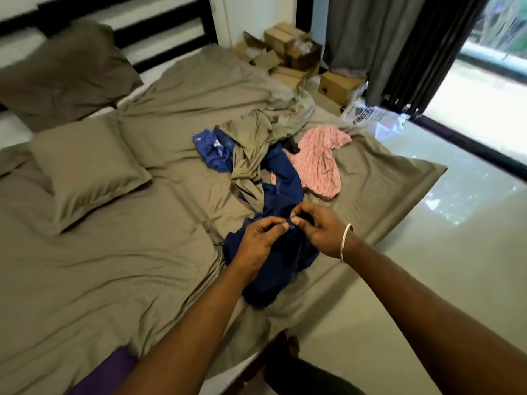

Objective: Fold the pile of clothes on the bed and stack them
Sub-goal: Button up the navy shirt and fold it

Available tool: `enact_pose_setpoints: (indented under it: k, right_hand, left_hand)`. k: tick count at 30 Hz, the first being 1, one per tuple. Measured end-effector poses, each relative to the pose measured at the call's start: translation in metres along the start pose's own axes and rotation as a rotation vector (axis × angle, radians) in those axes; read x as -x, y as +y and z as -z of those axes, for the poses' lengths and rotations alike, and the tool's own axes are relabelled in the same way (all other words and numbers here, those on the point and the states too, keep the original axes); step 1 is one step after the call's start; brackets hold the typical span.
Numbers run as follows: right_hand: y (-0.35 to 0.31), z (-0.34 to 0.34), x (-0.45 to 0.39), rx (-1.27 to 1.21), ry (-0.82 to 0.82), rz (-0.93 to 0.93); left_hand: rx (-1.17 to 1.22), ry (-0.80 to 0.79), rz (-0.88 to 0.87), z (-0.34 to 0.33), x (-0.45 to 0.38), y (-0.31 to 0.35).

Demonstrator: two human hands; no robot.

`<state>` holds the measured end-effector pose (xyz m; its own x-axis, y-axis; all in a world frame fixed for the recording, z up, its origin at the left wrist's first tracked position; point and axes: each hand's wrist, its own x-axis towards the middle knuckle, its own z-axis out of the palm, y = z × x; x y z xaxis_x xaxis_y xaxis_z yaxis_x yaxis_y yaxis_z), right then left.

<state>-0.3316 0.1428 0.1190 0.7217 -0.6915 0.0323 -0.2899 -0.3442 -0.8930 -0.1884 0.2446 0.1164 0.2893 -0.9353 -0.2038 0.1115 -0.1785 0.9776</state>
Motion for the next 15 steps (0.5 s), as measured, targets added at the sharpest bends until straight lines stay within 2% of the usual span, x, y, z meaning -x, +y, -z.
enact_pose_setpoints:
  k: [7,11,15]
  right_hand:
    - [-0.073,0.026,0.039,0.150,0.000,0.204]
    - [-0.081,0.050,0.034,0.127,-0.032,0.252]
    - [-0.085,0.086,0.020,0.040,-0.099,0.272]
  left_hand:
    - [0.135,0.099,-0.030,-0.022,0.062,0.057]
    - [0.011,0.146,-0.127,-0.042,0.066,0.079]
    - [-0.016,0.191,-0.169,-0.068,0.060,0.102]
